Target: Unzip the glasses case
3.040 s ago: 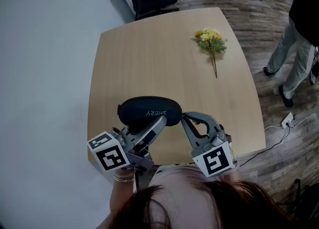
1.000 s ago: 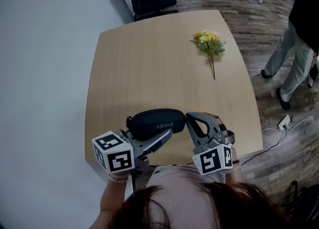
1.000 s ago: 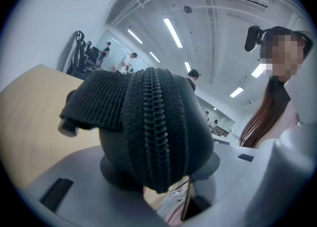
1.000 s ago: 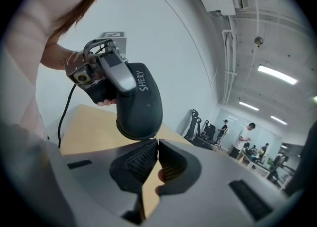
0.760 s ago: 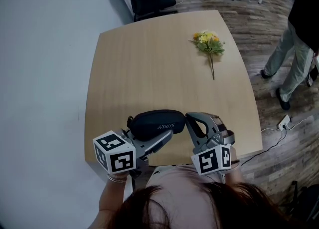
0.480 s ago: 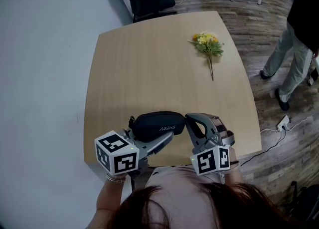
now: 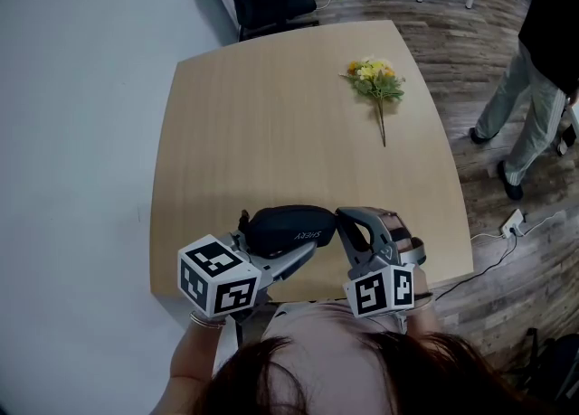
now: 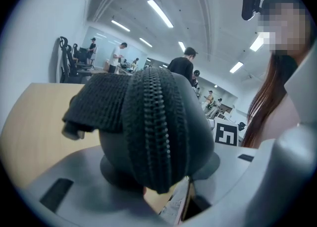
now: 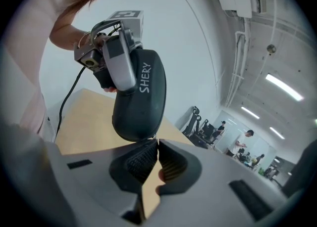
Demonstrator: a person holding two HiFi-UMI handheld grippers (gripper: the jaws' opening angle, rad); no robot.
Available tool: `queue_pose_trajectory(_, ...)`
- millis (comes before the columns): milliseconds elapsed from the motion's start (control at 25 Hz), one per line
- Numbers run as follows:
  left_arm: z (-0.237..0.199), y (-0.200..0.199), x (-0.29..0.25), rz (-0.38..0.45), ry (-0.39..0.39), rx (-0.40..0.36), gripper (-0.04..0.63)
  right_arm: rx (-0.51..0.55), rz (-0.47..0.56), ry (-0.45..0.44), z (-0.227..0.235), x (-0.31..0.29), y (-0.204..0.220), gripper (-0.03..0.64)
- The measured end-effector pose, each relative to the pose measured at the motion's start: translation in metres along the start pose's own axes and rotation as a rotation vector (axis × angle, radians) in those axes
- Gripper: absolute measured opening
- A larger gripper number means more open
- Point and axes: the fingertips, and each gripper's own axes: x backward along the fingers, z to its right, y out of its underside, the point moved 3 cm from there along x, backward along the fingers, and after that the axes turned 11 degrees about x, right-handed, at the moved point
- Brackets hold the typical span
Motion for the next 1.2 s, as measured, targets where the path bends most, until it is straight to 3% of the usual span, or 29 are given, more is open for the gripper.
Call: queue_pose_trajectory(1200, -0.009, 0.022, -0.014, -0.205, -0.058, -0.092, 0.207, 0.111, -0.05, -0.059, -0.015, -0.007, 0.001, 0.017)
